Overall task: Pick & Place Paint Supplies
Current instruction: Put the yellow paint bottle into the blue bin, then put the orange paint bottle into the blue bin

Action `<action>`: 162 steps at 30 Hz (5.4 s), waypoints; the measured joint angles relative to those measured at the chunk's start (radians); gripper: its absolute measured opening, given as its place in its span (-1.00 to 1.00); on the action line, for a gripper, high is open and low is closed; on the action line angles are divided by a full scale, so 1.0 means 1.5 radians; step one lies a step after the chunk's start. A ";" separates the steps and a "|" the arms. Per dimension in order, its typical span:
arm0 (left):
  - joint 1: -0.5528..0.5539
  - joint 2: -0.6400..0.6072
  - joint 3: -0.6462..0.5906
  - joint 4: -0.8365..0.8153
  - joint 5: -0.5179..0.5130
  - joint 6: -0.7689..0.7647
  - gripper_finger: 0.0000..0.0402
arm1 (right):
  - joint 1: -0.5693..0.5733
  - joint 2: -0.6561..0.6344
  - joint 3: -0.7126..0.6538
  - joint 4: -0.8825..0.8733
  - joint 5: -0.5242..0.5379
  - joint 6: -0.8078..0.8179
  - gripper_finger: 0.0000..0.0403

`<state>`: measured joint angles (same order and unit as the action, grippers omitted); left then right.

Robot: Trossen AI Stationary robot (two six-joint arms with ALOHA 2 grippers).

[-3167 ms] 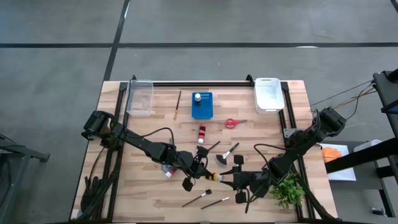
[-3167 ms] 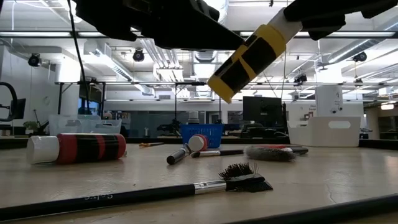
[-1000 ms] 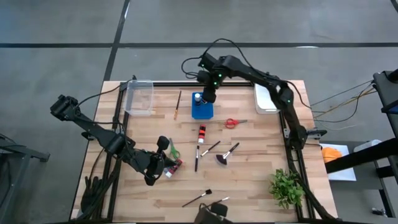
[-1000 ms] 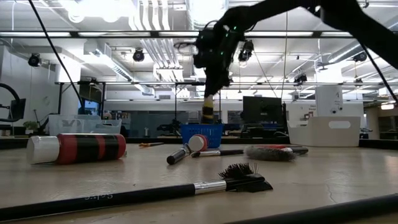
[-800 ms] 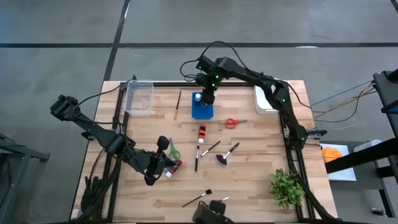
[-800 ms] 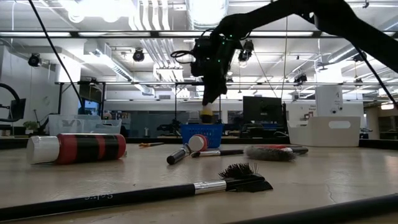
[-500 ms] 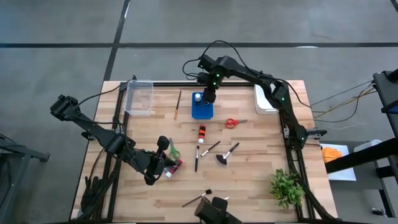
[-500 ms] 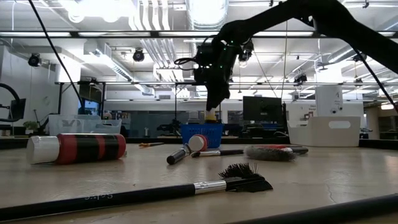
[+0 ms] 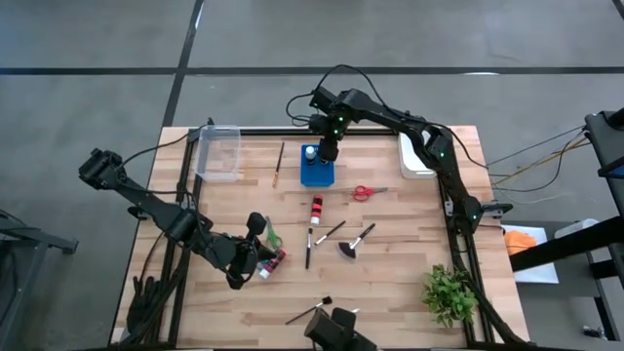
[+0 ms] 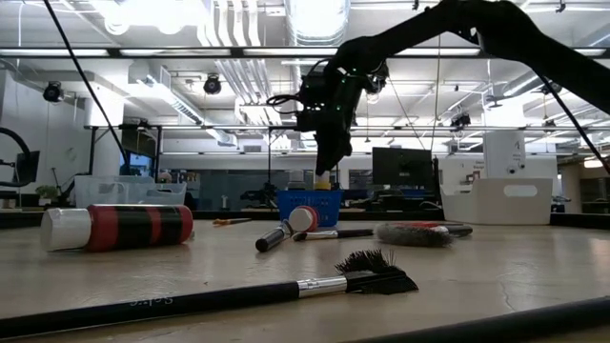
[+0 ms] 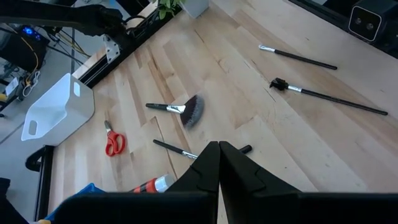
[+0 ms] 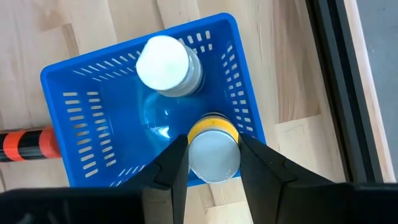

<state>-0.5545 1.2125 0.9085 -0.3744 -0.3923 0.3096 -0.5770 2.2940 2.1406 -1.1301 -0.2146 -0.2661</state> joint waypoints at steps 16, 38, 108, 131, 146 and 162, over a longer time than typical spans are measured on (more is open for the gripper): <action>0.001 0.000 0.000 0.000 0.000 0.005 -0.94 | 0.001 0.000 -0.005 0.009 -0.034 0.003 -0.28; 0.000 0.000 0.001 -0.010 -0.001 0.021 -0.94 | 0.000 -0.055 -0.006 -0.018 -0.032 0.025 0.09; 0.000 0.000 0.001 -0.038 -0.031 0.017 -0.94 | 0.408 -0.259 -0.583 0.539 0.190 -0.407 0.09; 0.000 0.000 0.001 -0.038 -0.030 0.016 -0.94 | 0.321 -0.198 -0.517 0.434 0.187 -0.426 0.09; 0.000 0.000 0.001 -0.037 -0.030 0.023 -0.94 | 0.308 -0.196 -0.517 0.440 0.136 -0.441 0.09; 0.000 0.000 0.001 -0.030 -0.030 0.022 -0.94 | 0.308 -0.187 -0.516 0.443 0.089 -0.426 0.09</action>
<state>-0.5545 1.2121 0.9092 -0.4190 -0.4374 0.3431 -0.1150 2.0141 1.3659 -0.4653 -0.0814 -0.9052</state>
